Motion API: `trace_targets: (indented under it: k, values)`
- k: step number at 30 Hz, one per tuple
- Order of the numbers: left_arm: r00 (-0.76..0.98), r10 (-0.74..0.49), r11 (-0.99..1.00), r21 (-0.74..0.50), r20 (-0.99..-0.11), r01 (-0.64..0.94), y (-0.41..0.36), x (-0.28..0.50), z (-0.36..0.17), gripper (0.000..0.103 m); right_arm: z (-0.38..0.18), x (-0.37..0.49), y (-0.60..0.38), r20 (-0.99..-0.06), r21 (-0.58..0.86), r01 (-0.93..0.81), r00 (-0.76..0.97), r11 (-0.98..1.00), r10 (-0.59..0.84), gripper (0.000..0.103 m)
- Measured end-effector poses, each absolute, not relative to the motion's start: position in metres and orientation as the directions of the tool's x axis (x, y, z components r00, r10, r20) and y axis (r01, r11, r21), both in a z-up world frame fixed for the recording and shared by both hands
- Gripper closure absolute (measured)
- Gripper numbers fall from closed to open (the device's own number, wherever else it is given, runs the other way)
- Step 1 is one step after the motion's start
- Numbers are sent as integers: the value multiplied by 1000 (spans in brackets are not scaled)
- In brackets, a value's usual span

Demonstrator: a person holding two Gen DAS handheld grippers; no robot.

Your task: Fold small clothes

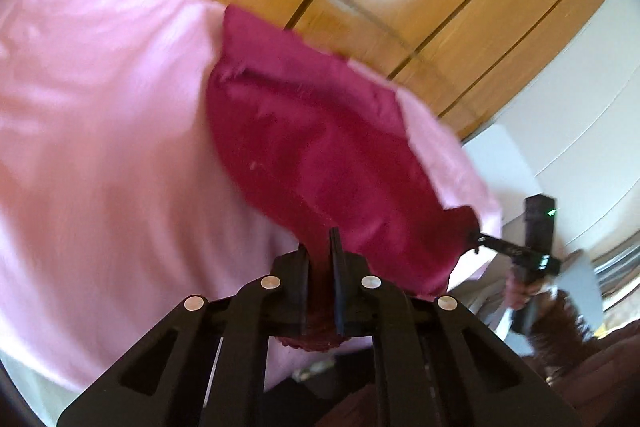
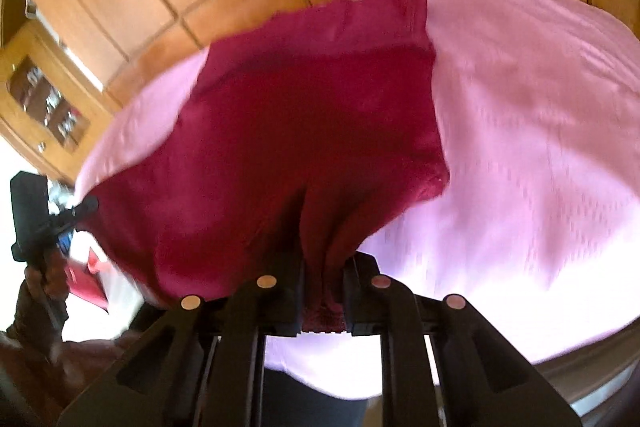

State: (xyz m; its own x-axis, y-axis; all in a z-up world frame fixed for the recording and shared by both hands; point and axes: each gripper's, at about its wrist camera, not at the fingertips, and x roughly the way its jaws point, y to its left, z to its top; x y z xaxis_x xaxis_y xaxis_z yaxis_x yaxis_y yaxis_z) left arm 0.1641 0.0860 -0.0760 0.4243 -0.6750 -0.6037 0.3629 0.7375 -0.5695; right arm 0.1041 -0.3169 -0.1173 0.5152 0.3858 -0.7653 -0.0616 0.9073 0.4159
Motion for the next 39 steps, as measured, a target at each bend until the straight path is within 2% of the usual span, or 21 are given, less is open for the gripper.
trace_targets:
  k: [7,12,13,14,15,16,17,18,19,22,27,29,30,33,34,35,37,39]
  values:
    - [477,-703,705,-603,-527,373,77,226,-64,95,-107,182,-331,-732,414,-28,584,910,351,90]
    - [502,-669,734,-594,-549,328,68,290,-78,95,-117,237,-338,-738,430,17,583,903,340,90]
    - [500,-667,735,-598,-552,319,67,299,-80,95,-118,248,-339,-741,433,23,579,901,341,87]
    - [503,-656,741,-604,-562,292,67,312,-83,95,-119,254,-342,-743,434,37,579,900,335,82]
    - [503,-646,746,-613,-574,260,69,324,-85,88,-118,257,-346,-740,453,61,581,890,337,65]
    - [503,-641,743,-633,-580,217,73,338,-89,73,-118,262,-351,-728,485,68,583,872,360,42]
    - [515,-636,738,-649,-575,187,77,342,-91,63,-116,265,-357,-707,515,75,600,854,374,33]
    - [547,-618,737,-658,-564,154,85,344,-92,39,-112,264,-363,-691,524,82,623,848,367,20]
    - [604,-586,735,-668,-540,117,98,342,-92,28,-106,264,-368,-677,526,88,645,846,354,16]
    - [612,-580,725,-683,-538,86,117,335,-102,28,-102,249,-383,-653,546,91,668,833,356,12]
    - [526,-593,775,-610,-610,166,114,302,-136,28,-125,211,-387,-729,450,116,621,886,288,14]
    - [485,-614,772,-602,-622,204,103,293,-146,28,-140,207,-382,-754,431,120,593,894,283,24]
    - [468,-608,783,-582,-641,220,95,289,-150,29,-146,207,-379,-758,431,122,587,894,285,35]
    - [425,-575,817,-518,-699,255,74,287,-161,57,-158,214,-368,-766,412,120,583,903,272,68]
    - [433,-561,827,-500,-706,255,72,287,-161,70,-160,218,-363,-774,396,120,577,910,261,71]
    - [427,-564,825,-499,-706,265,69,287,-160,77,-161,221,-358,-780,364,116,580,924,235,74]
    - [434,-555,831,-488,-709,266,68,283,-156,81,-157,220,-357,-780,361,113,581,926,233,81]
    - [442,-553,833,-477,-706,281,70,275,-152,82,-153,214,-361,-775,372,108,582,922,245,84]
